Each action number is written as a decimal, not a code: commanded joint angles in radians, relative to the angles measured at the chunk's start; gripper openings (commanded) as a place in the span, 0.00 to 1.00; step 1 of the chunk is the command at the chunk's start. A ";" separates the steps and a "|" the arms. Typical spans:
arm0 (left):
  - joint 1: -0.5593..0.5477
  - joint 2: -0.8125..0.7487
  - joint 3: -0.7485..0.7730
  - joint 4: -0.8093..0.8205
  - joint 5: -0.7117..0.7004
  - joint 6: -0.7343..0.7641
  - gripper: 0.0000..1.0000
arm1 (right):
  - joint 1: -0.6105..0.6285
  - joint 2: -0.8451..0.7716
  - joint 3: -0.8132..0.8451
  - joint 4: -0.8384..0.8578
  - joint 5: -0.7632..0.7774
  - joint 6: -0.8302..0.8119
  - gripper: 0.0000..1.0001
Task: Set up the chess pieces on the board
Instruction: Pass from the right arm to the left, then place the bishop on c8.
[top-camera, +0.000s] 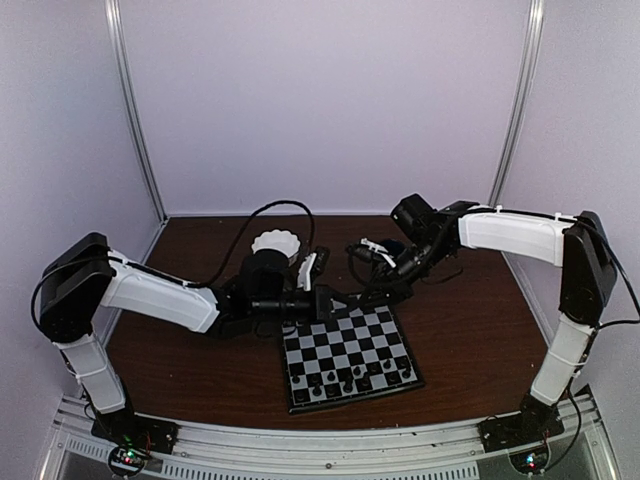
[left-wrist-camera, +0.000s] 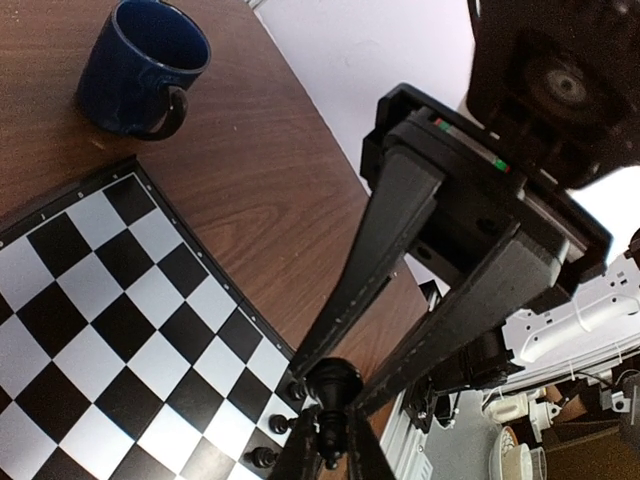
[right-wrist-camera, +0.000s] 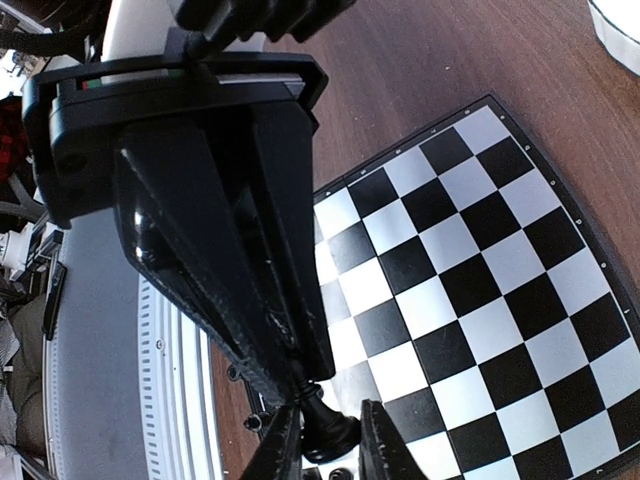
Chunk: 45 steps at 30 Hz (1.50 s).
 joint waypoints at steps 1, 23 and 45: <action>0.006 -0.026 0.106 -0.141 0.027 0.116 0.07 | -0.097 -0.076 -0.011 -0.051 -0.044 -0.030 0.22; -0.234 0.374 1.108 -1.577 -0.186 0.908 0.05 | -0.555 -0.181 -0.090 -0.070 -0.035 -0.037 0.34; -0.323 0.642 1.426 -1.828 -0.335 1.070 0.04 | -0.555 -0.126 -0.069 -0.110 -0.026 -0.060 0.34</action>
